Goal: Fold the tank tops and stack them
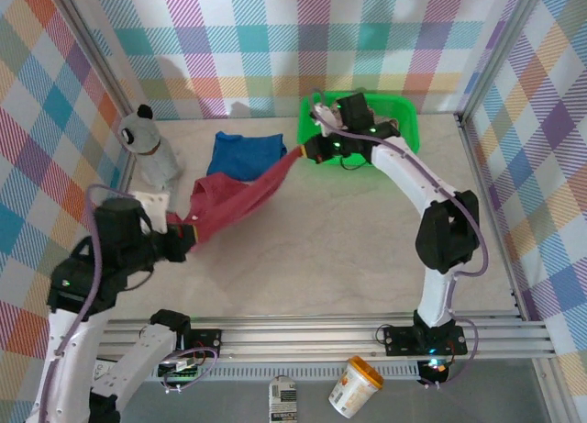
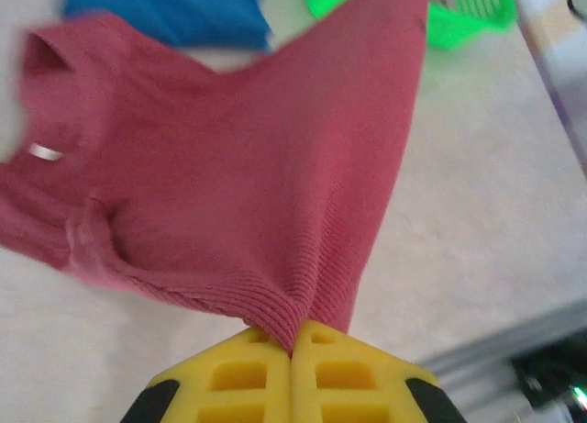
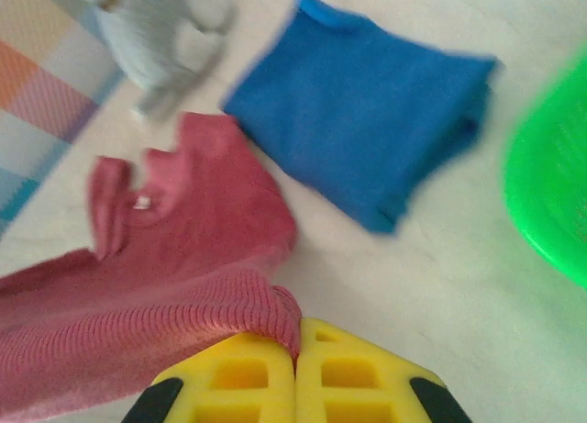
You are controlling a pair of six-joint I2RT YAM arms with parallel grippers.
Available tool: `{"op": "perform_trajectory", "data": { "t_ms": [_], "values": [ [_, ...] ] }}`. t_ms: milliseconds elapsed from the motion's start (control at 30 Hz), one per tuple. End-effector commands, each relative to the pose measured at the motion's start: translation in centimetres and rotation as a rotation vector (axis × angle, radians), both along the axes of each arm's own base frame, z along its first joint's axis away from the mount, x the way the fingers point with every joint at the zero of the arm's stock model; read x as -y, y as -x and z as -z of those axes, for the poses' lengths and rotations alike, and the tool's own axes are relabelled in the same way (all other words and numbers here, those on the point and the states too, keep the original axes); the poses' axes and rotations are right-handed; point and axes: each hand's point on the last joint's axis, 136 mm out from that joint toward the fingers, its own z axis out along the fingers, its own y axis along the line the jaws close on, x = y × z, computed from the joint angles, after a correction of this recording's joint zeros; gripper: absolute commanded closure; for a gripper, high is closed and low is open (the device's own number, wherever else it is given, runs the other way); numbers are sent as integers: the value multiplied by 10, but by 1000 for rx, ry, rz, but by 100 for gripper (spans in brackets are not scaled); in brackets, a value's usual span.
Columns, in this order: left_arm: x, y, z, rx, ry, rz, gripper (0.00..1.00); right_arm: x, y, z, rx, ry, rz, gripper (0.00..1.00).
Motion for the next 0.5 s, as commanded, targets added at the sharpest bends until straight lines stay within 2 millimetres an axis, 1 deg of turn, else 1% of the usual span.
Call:
{"op": "perform_trajectory", "data": {
  "t_ms": [0, 67, 133, 167, 233, 267, 333, 400, 467],
  "values": [
    [36, 10, 9, -45, 208, 47, 100, 33, 12, -8, 14, 11, 7, 100],
    [51, 14, 25, -76, 178, 90, 100, 54, 10, 3, -8, 40, 44, 100],
    [79, 15, 41, -82, 99, 167, 100, 74, 8, 10, -27, 60, 84, 100],
    [92, 15, 46, -82, 45, 199, 100, 81, 9, 12, -32, 66, 93, 100],
    [132, 22, 54, -81, -54, 298, 100, 95, 8, 15, -36, 94, 121, 100],
    [146, 25, 59, -86, -79, 327, 100, 100, 8, 17, -37, 106, 130, 100],
    [182, 35, 67, -102, -74, 404, 100, 111, 8, 25, -42, 149, 131, 100],
    [209, 45, 76, -122, -99, 467, 100, 121, 9, 32, -51, 176, 142, 100],
    [240, 56, 82, -136, -108, 547, 100, 131, 7, 40, -56, 199, 161, 100]
  ]
}}
